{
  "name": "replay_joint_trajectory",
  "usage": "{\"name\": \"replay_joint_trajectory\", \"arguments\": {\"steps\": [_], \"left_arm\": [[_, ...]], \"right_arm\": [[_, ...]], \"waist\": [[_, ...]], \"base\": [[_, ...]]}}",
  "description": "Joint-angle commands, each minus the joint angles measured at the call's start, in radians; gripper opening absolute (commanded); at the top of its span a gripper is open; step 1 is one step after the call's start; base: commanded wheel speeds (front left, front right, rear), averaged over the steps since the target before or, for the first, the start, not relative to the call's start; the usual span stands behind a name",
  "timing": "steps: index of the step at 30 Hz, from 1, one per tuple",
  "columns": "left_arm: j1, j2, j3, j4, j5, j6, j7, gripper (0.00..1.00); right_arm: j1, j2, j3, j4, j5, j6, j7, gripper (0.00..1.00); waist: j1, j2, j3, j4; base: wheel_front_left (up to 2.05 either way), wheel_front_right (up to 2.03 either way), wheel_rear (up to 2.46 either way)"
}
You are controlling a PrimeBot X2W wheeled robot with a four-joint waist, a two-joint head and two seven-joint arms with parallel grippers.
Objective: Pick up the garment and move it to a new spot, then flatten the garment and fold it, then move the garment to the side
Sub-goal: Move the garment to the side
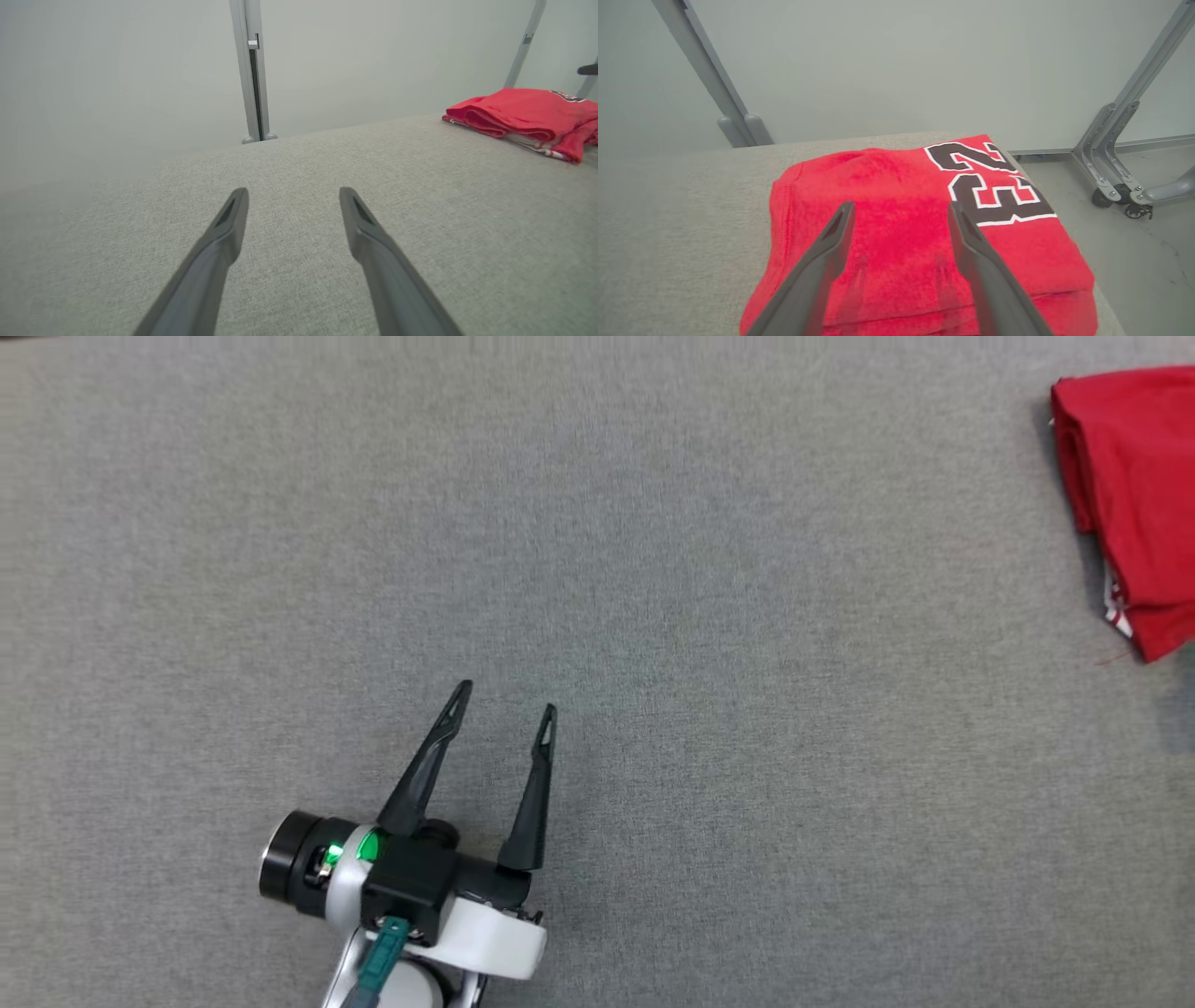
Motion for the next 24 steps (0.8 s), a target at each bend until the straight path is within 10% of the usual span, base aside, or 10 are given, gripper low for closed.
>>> {"name": "replay_joint_trajectory", "arguments": {"steps": [1,10,18,24], "left_arm": [[0.02,0.003,0.016,-0.004,-0.018,0.007,0.0,1.0],[0.121,-0.003,0.101,-0.011,-0.077,0.004,0.0,1.0],[0.229,-0.004,0.158,-0.02,-0.103,-0.022,0.0,1.0],[0.265,-0.004,0.176,-0.035,-0.105,-0.014,0.0,1.0]], "right_arm": [[0.04,0.032,0.018,-0.011,-0.016,-0.001,-0.032,1.0],[0.195,0.244,-0.022,-0.022,-0.231,-0.001,-0.122,1.0],[0.563,0.568,-0.54,-0.332,-0.753,-0.001,-0.119,1.0],[0.761,0.74,-0.681,-0.561,-0.962,-0.001,-0.119,1.0]], "waist": [[-0.0001,0.0,-0.06,0.007],[-0.0001,0.0,-0.216,0.015],[-0.0001,0.0,-0.361,0.01],[-0.0001,0.0,-0.406,0.021]], "base": [[0.0,0.0,0.0],[0.0,0.0,0.0],[0.0,0.0,0.0],[0.0,0.0,0.0]]}}
